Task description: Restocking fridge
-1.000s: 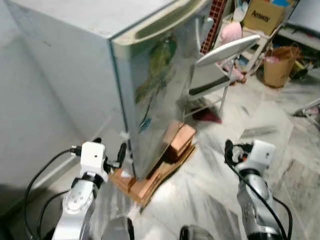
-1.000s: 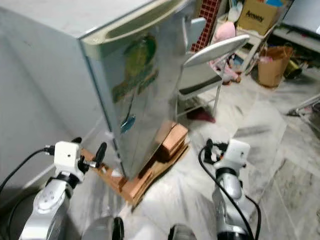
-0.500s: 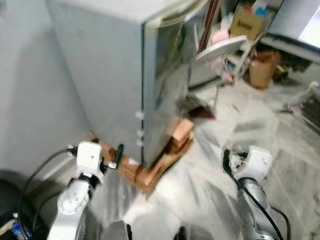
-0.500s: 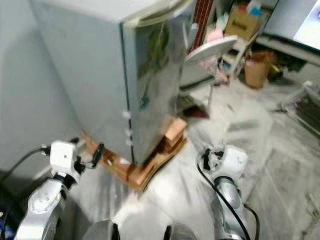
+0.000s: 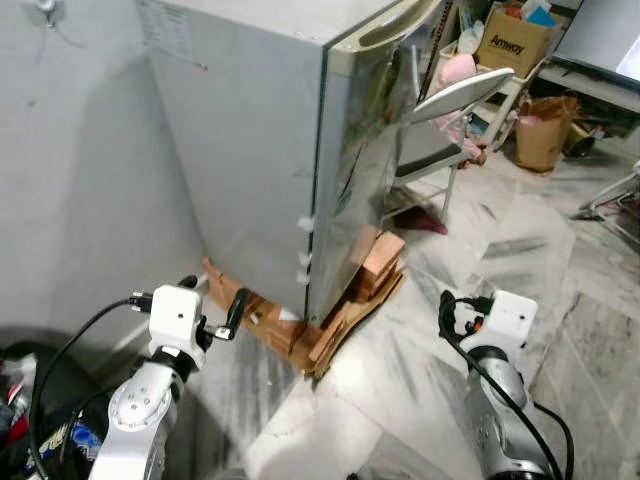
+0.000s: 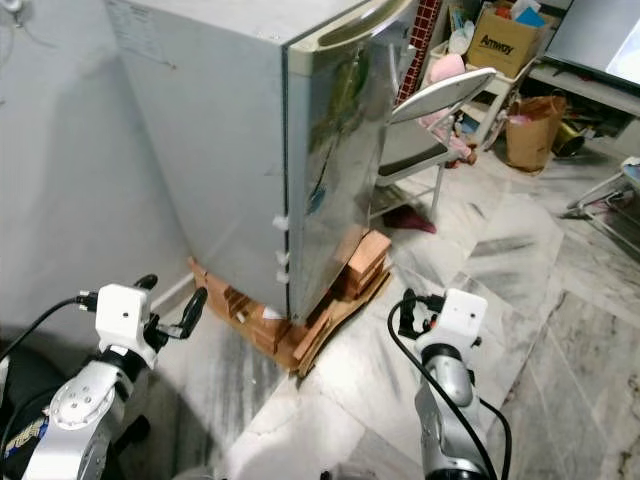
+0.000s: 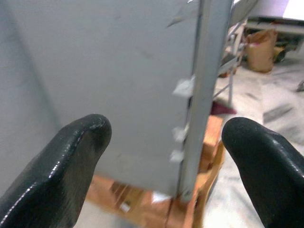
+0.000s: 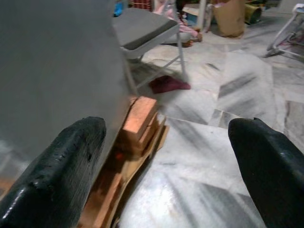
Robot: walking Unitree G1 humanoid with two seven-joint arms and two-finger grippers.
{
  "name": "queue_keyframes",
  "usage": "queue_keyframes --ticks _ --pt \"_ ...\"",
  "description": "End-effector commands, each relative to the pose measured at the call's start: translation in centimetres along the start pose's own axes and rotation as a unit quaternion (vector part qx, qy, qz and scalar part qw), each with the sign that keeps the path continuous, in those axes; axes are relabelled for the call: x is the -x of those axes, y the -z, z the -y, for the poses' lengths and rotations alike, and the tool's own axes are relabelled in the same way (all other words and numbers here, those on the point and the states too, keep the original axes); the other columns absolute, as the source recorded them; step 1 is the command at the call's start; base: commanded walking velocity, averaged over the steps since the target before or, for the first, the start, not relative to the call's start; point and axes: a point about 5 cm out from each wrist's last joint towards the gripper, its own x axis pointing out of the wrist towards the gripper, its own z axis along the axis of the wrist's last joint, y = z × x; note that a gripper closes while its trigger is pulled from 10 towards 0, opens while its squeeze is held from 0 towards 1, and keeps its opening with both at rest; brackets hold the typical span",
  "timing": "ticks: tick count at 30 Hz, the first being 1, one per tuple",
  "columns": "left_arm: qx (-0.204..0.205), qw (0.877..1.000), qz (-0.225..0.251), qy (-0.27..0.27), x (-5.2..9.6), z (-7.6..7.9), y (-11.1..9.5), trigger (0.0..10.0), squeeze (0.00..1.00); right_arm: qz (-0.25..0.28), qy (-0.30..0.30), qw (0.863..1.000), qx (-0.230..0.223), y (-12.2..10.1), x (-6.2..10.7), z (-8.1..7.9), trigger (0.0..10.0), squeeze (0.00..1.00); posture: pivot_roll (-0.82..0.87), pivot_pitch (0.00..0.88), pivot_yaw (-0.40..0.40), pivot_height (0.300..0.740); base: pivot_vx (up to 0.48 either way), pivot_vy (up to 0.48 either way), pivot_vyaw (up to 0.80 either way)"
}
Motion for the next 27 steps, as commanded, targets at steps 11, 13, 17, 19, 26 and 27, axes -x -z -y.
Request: queue_keyframes --ticks 11,13,17,19,26,27 --pt "-0.001 1.000 0.000 0.007 -0.16 0.58 -0.04 10.0 0.00 -0.005 0.006 1.000 0.000 -0.09 -0.15 0.33 10.0 0.00 0.09 0.090 -0.053 0.740 0.000 0.000 -0.80" --pt "0.001 1.000 0.000 0.010 -0.20 0.66 -0.05 10.0 0.00 -0.005 0.006 1.000 0.001 -0.15 -0.20 0.37 10.0 0.00 0.09 0.092 -0.055 0.740 0.000 0.000 -0.80" --pt "0.002 1.000 0.003 0.012 -0.25 0.66 -0.17 10.0 0.00 -0.005 0.005 1.000 0.003 -0.25 -0.27 0.40 10.0 0.00 0.08 0.097 -0.056 0.740 0.000 0.000 -0.80" --pt "0.001 1.000 0.004 0.013 -0.27 0.62 -0.20 10.0 0.00 -0.004 0.005 1.000 0.004 -0.35 -0.33 0.35 10.0 0.00 0.08 0.101 -0.055 0.740 0.000 0.000 -0.80" --pt "-0.001 1.000 0.011 0.010 -0.36 0.18 -0.55 10.0 0.00 0.002 0.007 1.000 0.007 -0.81 -0.46 0.40 10.0 0.00 0.08 0.112 -0.051 0.740 0.000 0.000 -0.80" --pt "-0.001 1.000 0.011 0.010 -0.33 0.19 -0.56 10.0 0.00 0.001 0.007 1.000 0.007 -0.80 -0.44 0.42 10.0 0.00 0.08 0.113 -0.053 0.740 0.000 0.000 -0.80"
